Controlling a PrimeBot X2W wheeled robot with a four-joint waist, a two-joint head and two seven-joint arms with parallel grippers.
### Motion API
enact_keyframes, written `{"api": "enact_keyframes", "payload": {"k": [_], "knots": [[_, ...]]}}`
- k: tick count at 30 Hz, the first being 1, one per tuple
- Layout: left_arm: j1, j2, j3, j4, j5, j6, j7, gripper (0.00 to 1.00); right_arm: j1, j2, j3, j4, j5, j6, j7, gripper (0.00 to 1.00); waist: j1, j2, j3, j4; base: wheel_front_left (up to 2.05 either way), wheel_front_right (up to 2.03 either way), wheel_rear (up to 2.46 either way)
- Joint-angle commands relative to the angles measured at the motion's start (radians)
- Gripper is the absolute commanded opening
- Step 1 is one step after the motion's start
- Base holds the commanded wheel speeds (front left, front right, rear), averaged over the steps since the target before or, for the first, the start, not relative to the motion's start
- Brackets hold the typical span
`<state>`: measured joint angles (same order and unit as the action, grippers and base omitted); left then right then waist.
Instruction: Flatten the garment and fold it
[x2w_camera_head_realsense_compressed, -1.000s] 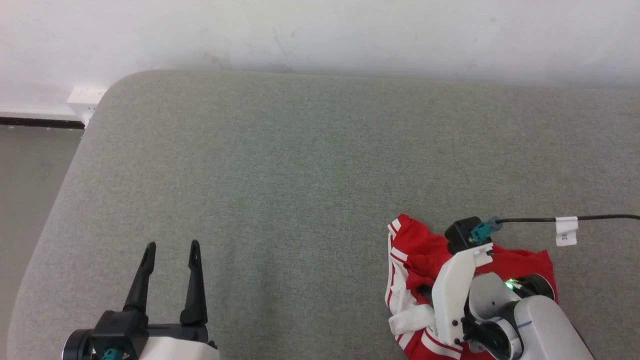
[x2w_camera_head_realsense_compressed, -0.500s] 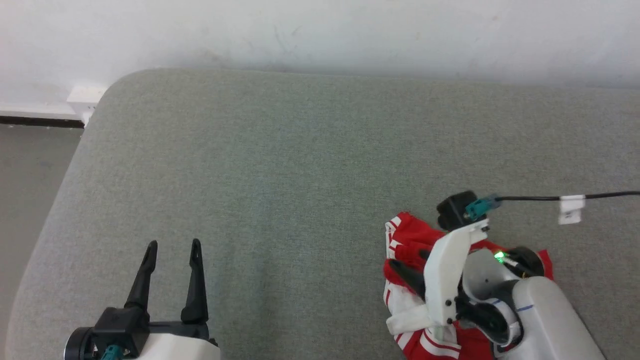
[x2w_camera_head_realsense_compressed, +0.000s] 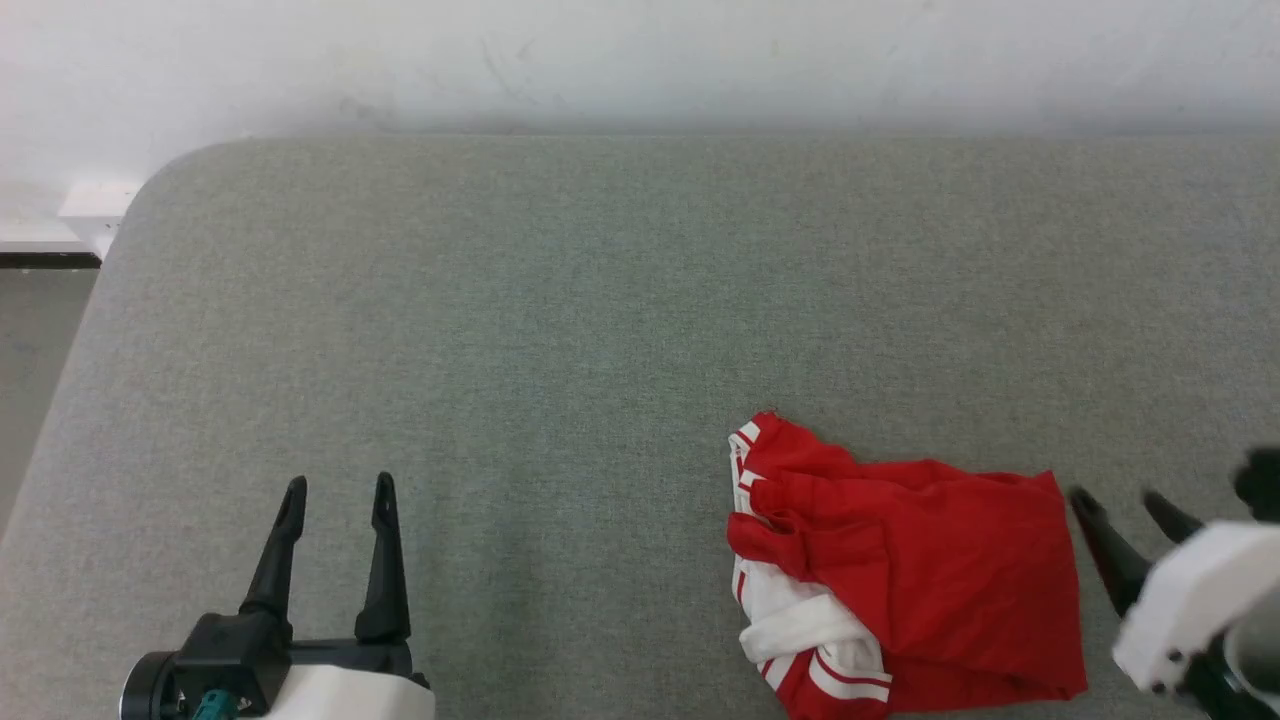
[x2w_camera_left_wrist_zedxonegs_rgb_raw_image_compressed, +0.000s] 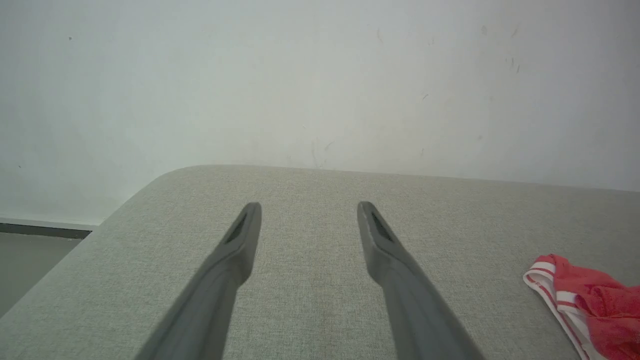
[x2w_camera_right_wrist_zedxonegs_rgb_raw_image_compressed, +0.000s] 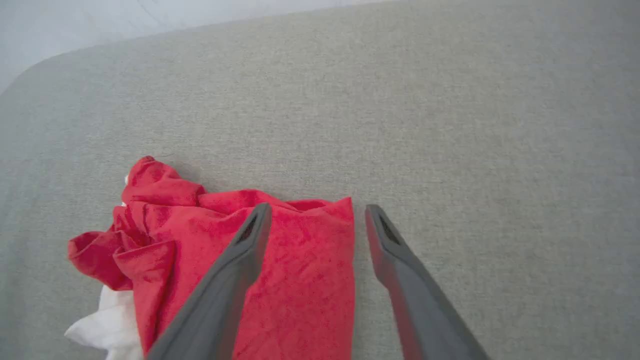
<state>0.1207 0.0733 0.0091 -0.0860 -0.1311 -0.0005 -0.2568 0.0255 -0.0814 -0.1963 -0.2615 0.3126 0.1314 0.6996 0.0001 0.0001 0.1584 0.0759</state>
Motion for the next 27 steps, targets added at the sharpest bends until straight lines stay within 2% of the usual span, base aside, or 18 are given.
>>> {"api": "enact_keyframes", "payload": {"k": [1,4,7,13,20,21,22,23,27], "knots": [[-0.011,-0.001,0.004,-0.004,0.002,-0.007,-0.005,1.00,0.031,0.005,-0.020,0.001,-0.014,-0.001,-0.020,1.00,-0.0001,-0.0001,0.007,-0.007,0.00,0.00,0.00],[-0.011,0.000,0.010,-0.006,0.004,-0.010,-0.005,1.00,0.088,0.019,-0.062,0.043,-0.007,-0.001,-0.044,1.00,-0.0001,-0.0001,0.010,-0.015,0.00,0.00,0.00],[-0.010,0.003,0.014,-0.009,0.007,-0.013,-0.005,1.00,0.107,0.025,-0.058,0.094,0.006,-0.001,-0.074,1.00,-0.0001,-0.0001,0.015,-0.020,0.00,0.00,0.00],[-0.017,0.019,0.014,-0.013,0.016,-0.021,-0.005,1.00,0.063,0.029,-0.016,0.207,0.019,-0.001,-0.135,1.00,-0.0001,-0.0001,0.031,-0.011,0.00,0.00,0.00],[-0.019,0.031,0.014,-0.013,0.016,-0.024,-0.005,1.00,-0.004,0.030,0.019,0.332,0.046,-0.001,-0.148,1.00,-0.0001,-0.0001,0.044,0.004,0.00,0.00,0.00],[-0.020,0.032,0.013,-0.012,0.016,-0.024,-0.005,1.00,-0.011,0.030,0.020,0.349,0.050,-0.001,-0.144,0.87,-0.0001,-0.0001,0.045,0.007,0.00,0.00,0.00],[-0.021,0.032,0.012,-0.011,0.016,-0.024,-0.005,1.00,-0.018,0.031,0.019,0.365,0.054,-0.001,-0.140,0.28,-0.0001,-0.0001,0.046,0.009,0.00,0.00,0.00],[-0.021,0.032,0.010,-0.009,0.016,-0.025,-0.005,1.00,-0.023,0.031,0.011,0.381,0.063,-0.001,-0.135,0.00,-0.0001,-0.0001,0.046,0.012,0.00,0.00,0.00],[-0.020,0.041,0.008,-0.006,0.014,-0.030,-0.005,1.00,-0.033,0.031,-0.001,0.411,0.066,-0.001,-0.116,0.00,-0.0001,-0.0001,0.043,0.017,0.00,0.00,0.00]]}}
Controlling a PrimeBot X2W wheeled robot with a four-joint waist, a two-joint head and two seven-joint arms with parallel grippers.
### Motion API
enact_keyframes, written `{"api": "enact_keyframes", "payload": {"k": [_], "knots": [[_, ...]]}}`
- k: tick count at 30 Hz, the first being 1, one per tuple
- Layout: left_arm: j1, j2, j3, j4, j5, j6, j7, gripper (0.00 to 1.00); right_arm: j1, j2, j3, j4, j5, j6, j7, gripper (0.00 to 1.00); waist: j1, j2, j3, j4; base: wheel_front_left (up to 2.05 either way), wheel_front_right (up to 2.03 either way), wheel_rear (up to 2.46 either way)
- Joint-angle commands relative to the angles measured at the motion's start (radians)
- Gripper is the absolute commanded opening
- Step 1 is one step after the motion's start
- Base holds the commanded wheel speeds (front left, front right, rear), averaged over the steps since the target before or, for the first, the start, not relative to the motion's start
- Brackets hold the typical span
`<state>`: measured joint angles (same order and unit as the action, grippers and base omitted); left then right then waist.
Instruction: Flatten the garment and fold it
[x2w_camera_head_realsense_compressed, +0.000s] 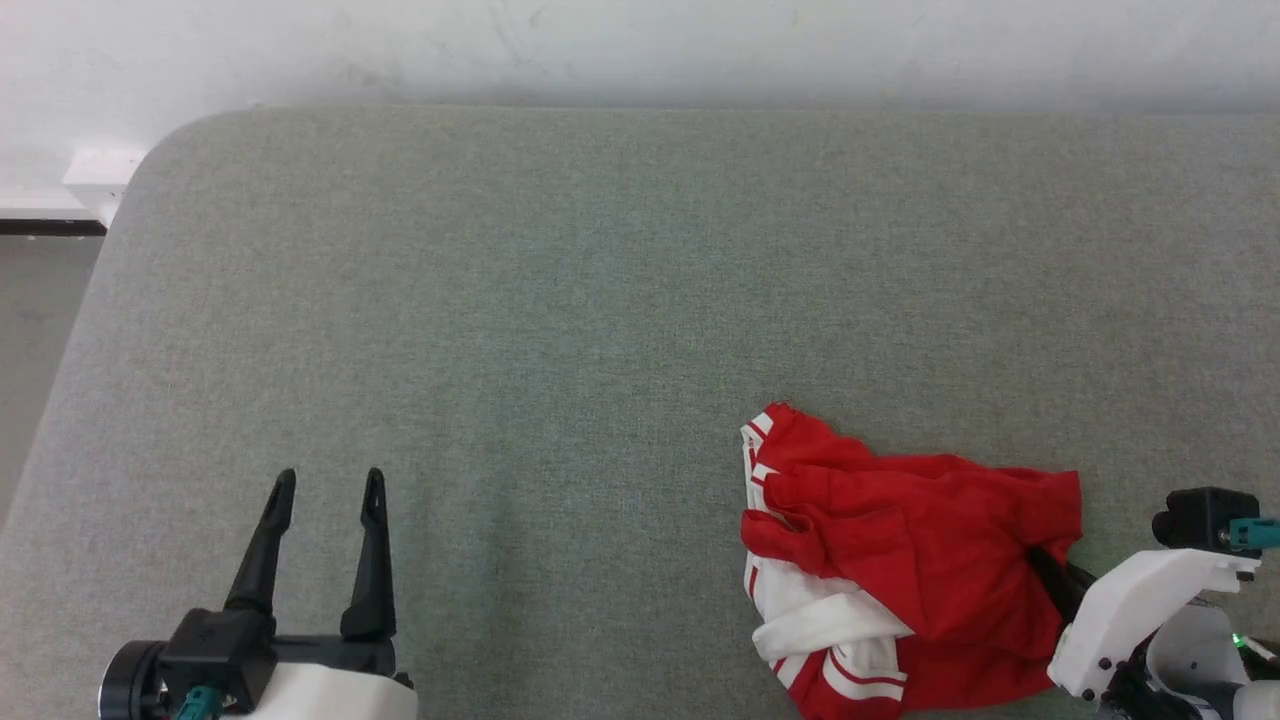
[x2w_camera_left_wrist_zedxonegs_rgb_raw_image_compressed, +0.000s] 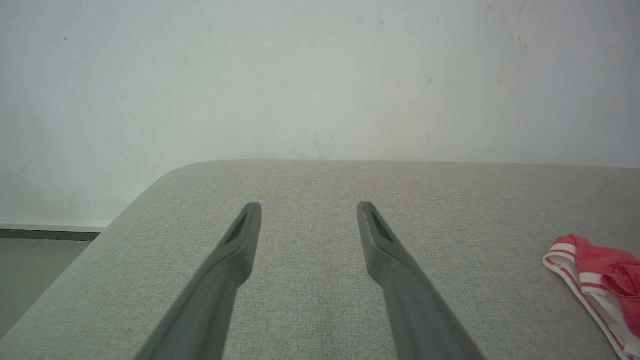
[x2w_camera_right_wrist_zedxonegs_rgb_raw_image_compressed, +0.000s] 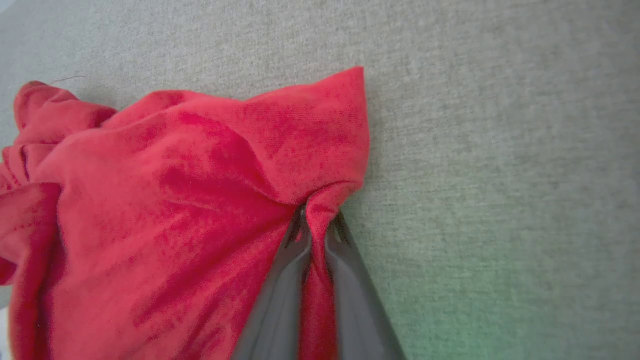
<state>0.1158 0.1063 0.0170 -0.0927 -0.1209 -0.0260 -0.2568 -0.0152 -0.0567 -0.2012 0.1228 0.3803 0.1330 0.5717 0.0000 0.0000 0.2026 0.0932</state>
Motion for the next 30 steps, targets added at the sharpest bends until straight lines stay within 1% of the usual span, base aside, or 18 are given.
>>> {"api": "enact_keyframes", "payload": {"k": [1,4,7,10,12,17,22,30], "knots": [[-0.015,0.010,0.000,0.000,0.003,-0.006,-0.005,1.00,0.007,0.006,0.003,0.023,-0.006,-0.002,0.013,0.00,0.0000,0.0000,-0.002,-0.002,0.00,0.00,0.00],[-0.020,0.014,-0.007,-0.005,0.007,-0.010,-0.005,1.00,0.003,0.003,0.015,-0.007,-0.023,-0.002,0.008,0.00,0.0000,0.0000,-0.005,-0.012,0.00,0.00,0.00],[-0.027,0.010,-0.017,-0.019,0.009,-0.010,-0.005,1.00,-0.005,-0.026,0.042,-0.053,-0.046,-0.002,0.007,0.00,0.0000,0.0000,-0.007,-0.033,0.00,0.00,0.00],[-0.038,0.006,-0.024,-0.026,0.012,-0.009,-0.005,1.00,-0.030,-0.071,0.065,-0.097,-0.065,-0.002,0.012,0.00,0.0000,0.0000,-0.001,-0.062,0.00,0.00,0.00],[-0.048,0.007,-0.026,-0.025,0.011,-0.010,-0.005,1.00,-0.055,-0.117,0.086,-0.120,-0.090,-0.002,0.019,0.00,0.0000,0.0000,0.008,-0.083,0.00,0.00,0.00],[-0.073,0.008,-0.022,-0.030,0.016,-0.003,-0.005,1.00,-0.144,-0.198,0.110,-0.151,-0.113,-0.002,0.048,0.00,0.0000,0.0000,0.046,-0.142,0.00,0.00,0.00],[-0.096,0.020,-0.005,-0.065,0.021,0.007,-0.005,1.00,-0.233,-0.291,0.121,-0.142,-0.149,-0.002,0.062,0.00,0.0000,0.0000,0.096,-0.189,0.00,0.00,0.00],[-0.127,0.048,0.000,-0.110,0.035,0.008,-0.004,1.00,-0.369,-0.423,0.141,-0.069,-0.183,-0.002,0.043,0.00,0.0000,0.0000,0.168,-0.248,0.00,0.00,0.00]]}}
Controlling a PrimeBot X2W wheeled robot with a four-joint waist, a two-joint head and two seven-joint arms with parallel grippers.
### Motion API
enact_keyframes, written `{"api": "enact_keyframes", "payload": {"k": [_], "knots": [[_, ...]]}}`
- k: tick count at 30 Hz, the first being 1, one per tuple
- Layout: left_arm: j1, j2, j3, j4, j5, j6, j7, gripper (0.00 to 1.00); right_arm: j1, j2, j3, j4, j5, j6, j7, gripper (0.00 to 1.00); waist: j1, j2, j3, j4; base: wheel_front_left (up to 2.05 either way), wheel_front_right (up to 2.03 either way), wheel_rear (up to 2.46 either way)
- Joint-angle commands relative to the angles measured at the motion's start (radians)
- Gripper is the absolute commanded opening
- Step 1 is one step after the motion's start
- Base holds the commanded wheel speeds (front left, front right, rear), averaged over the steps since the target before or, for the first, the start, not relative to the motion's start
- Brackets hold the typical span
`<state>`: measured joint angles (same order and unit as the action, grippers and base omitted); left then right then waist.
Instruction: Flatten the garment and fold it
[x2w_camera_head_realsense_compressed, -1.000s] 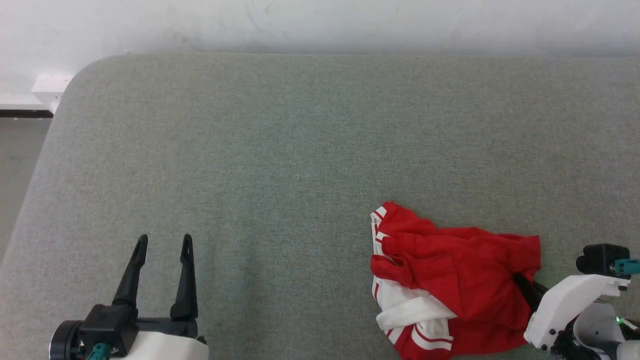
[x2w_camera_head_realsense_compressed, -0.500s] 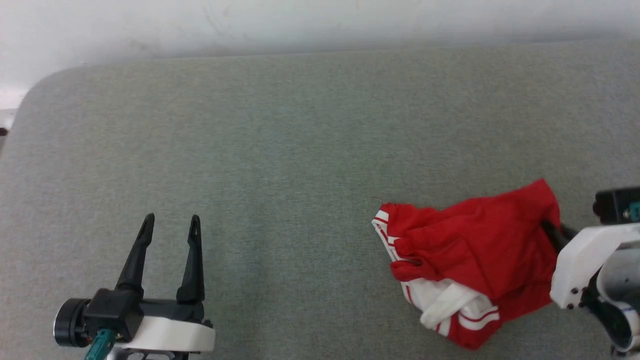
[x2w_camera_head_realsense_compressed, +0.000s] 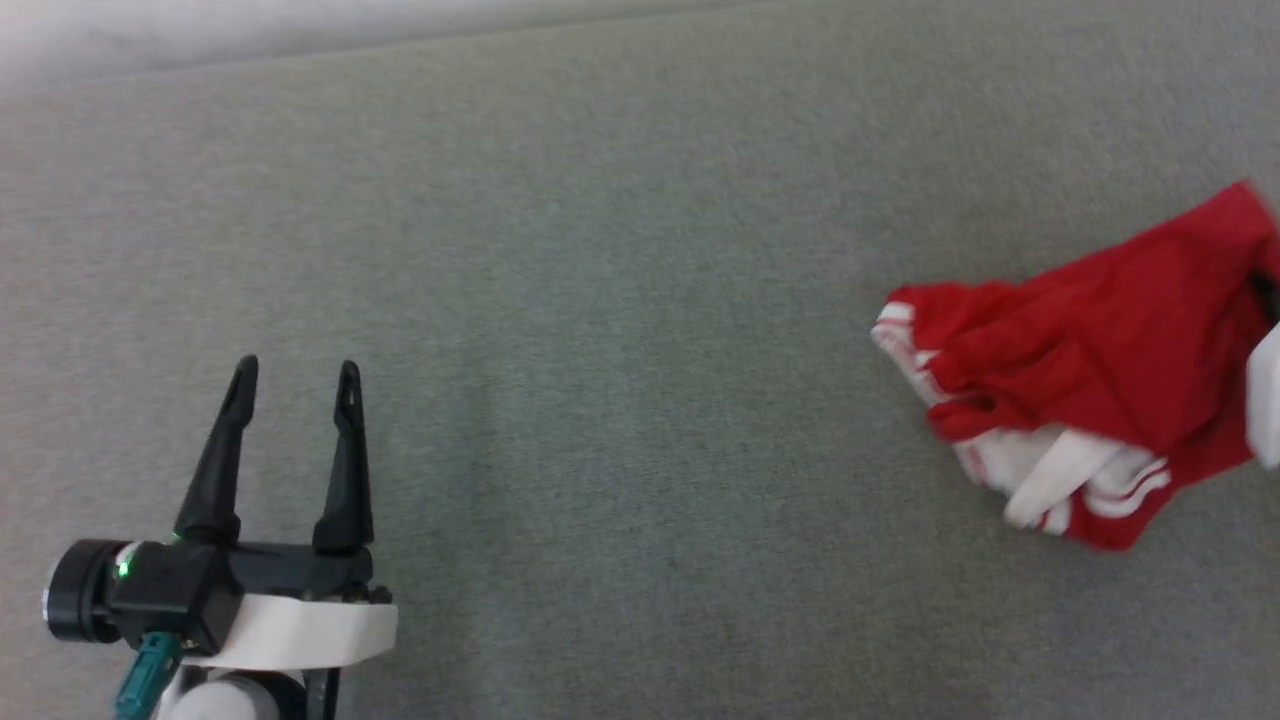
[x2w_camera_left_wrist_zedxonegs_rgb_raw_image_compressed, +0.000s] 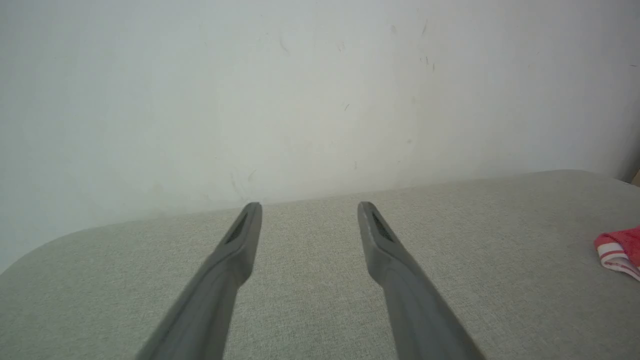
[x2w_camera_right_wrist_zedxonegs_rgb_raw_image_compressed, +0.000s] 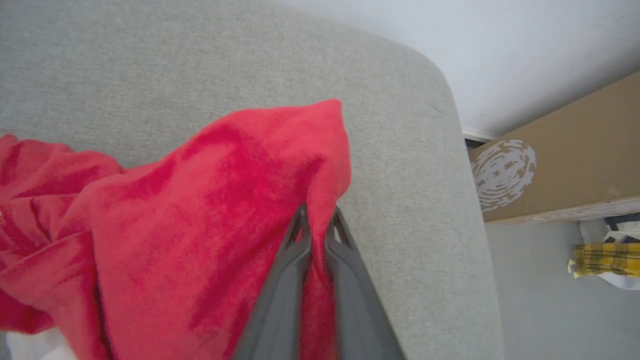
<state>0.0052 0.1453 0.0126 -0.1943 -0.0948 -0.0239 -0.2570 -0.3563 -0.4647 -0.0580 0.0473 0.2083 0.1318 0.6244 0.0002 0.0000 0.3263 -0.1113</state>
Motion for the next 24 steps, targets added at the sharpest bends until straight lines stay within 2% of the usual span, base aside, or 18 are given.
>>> {"api": "enact_keyframes", "payload": {"k": [1,11,24], "knots": [[-0.020,0.013,0.006,-0.015,0.010,0.007,-0.002,1.00,-0.045,-0.036,0.004,0.016,-0.019,-0.001,-0.015,0.00,-0.0002,0.0000,0.053,-0.050,0.00,0.00,0.00],[-0.047,0.068,0.033,-0.117,0.031,0.014,0.040,1.00,-0.189,-0.196,0.054,0.116,-0.066,-0.001,-0.084,0.00,-0.0002,0.0000,0.156,-0.120,0.00,0.00,0.00],[-0.093,0.127,0.040,-0.228,0.054,0.004,0.108,1.00,-0.301,-0.253,0.027,0.223,-0.153,-0.001,-0.197,0.00,-0.0002,0.0000,0.293,-0.187,0.00,0.00,0.00]]}}
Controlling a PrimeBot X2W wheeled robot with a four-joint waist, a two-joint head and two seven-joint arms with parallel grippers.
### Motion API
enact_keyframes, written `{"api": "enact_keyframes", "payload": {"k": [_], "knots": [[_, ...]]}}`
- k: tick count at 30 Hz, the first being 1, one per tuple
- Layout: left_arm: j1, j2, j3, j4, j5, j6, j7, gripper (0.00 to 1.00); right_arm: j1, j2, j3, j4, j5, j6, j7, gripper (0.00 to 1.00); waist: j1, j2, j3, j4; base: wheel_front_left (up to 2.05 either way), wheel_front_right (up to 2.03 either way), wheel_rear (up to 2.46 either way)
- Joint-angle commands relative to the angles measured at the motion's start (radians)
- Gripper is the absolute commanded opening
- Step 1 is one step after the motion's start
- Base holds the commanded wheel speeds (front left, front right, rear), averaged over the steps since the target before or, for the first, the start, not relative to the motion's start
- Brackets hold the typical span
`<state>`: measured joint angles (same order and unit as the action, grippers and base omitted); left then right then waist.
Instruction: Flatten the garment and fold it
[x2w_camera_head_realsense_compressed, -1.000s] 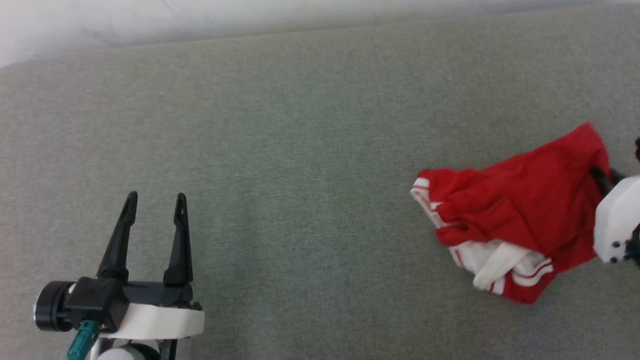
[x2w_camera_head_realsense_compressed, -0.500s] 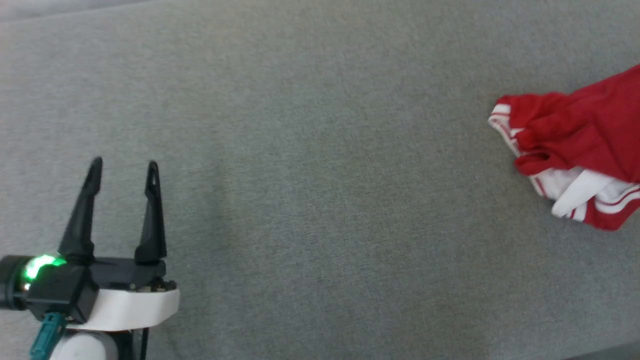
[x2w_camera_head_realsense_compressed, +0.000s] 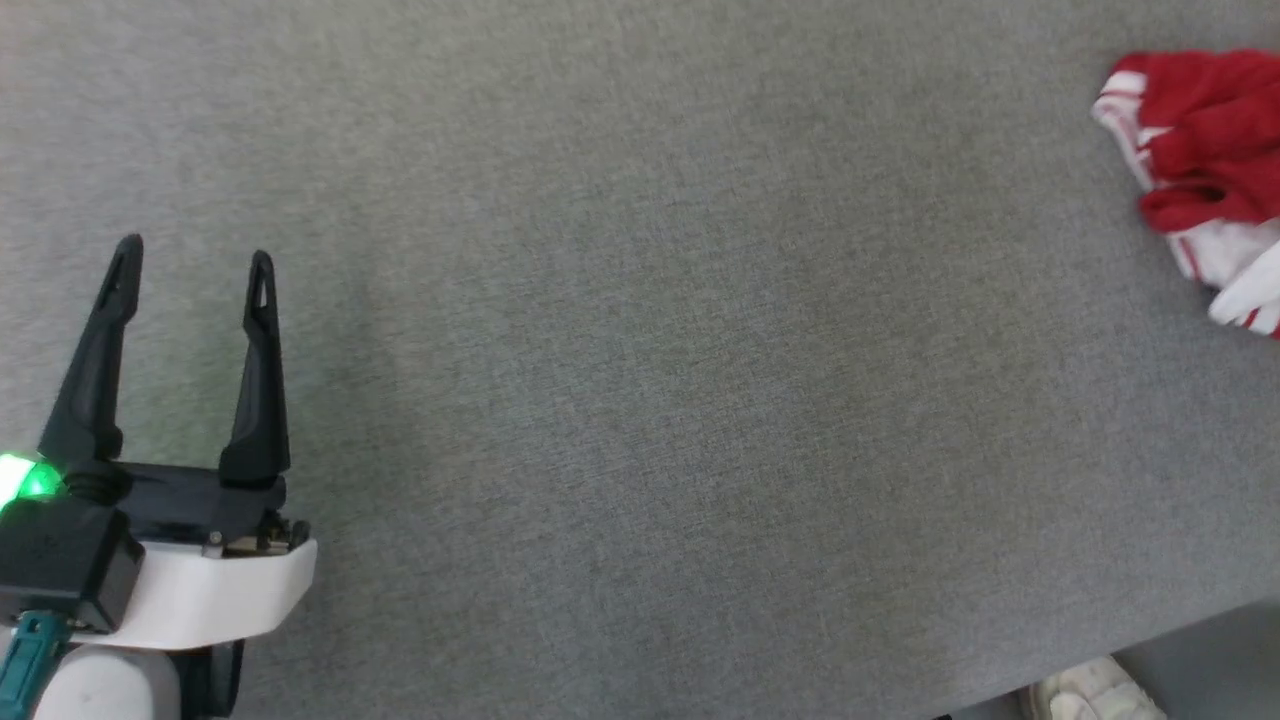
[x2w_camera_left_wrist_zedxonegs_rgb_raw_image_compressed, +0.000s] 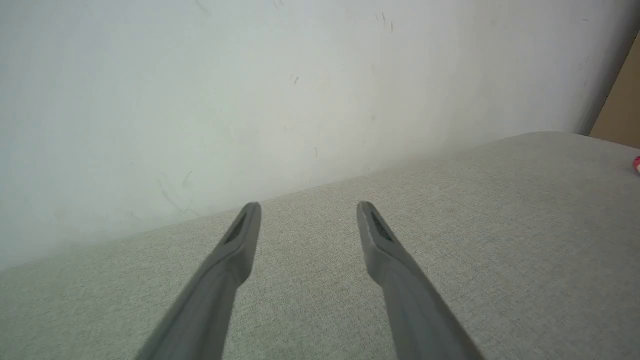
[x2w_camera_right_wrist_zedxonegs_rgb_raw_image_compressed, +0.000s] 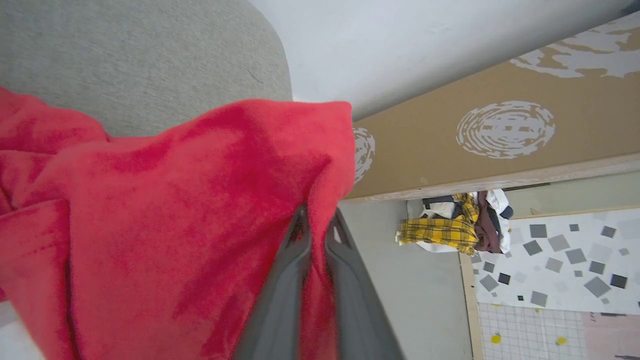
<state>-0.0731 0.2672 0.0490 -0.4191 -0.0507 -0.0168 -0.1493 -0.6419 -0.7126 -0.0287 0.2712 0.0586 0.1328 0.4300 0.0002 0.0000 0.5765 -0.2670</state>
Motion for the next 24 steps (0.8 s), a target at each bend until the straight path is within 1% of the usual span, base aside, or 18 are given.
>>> {"api": "enact_keyframes", "payload": {"k": [1,6,15,16,17,18,19,20,24], "knots": [[-0.016,0.010,0.006,-0.010,0.011,-0.004,0.004,1.00,-0.022,-0.011,-0.011,0.010,-0.014,-0.002,-0.015,0.00,-0.0002,0.0000,0.051,-0.033,0.00,0.00,0.00],[-0.016,0.028,0.021,-0.036,0.013,-0.001,0.015,1.00,-0.043,-0.026,-0.036,0.052,-0.058,-0.002,-0.069,0.00,-0.0002,0.0000,0.076,-0.041,0.00,0.00,0.00],[-0.006,0.049,0.032,-0.062,0.023,0.005,0.027,1.00,-0.088,0.014,-0.069,0.140,-0.114,-0.002,-0.142,0.00,-0.0002,0.0000,0.098,-0.054,0.00,0.00,0.00],[-0.006,0.049,0.031,-0.063,0.023,0.005,0.028,1.00,-0.092,0.020,-0.073,0.150,-0.122,-0.002,-0.149,0.09,-0.0002,0.0000,0.098,-0.054,0.00,0.00,0.00],[-0.005,0.050,0.030,-0.063,0.022,0.005,0.028,1.00,-0.095,0.025,-0.078,0.161,-0.127,-0.002,-0.154,0.22,-0.0002,0.0000,0.097,-0.053,0.00,0.00,0.00],[-0.004,0.050,0.030,-0.063,0.022,0.006,0.028,1.00,-0.097,0.029,-0.082,0.172,-0.132,-0.002,-0.159,0.41,-0.0002,0.0000,0.095,-0.052,0.00,0.00,0.00],[-0.004,0.050,0.030,-0.064,0.022,0.008,0.026,1.00,-0.099,0.032,-0.089,0.182,-0.137,-0.002,-0.164,0.76,-0.0002,0.0000,0.093,-0.051,0.00,0.00,0.00],[-0.003,0.051,0.030,-0.064,0.025,0.009,0.023,1.00,-0.100,0.036,-0.094,0.193,-0.141,-0.002,-0.171,1.00,-0.0002,0.0000,0.091,-0.050,0.00,0.00,0.00],[-0.004,0.052,0.034,-0.072,0.033,0.021,0.003,1.00,-0.102,0.042,-0.097,0.228,-0.153,-0.002,-0.192,1.00,-0.0002,0.0000,0.085,-0.044,0.00,0.00,0.00]]}}
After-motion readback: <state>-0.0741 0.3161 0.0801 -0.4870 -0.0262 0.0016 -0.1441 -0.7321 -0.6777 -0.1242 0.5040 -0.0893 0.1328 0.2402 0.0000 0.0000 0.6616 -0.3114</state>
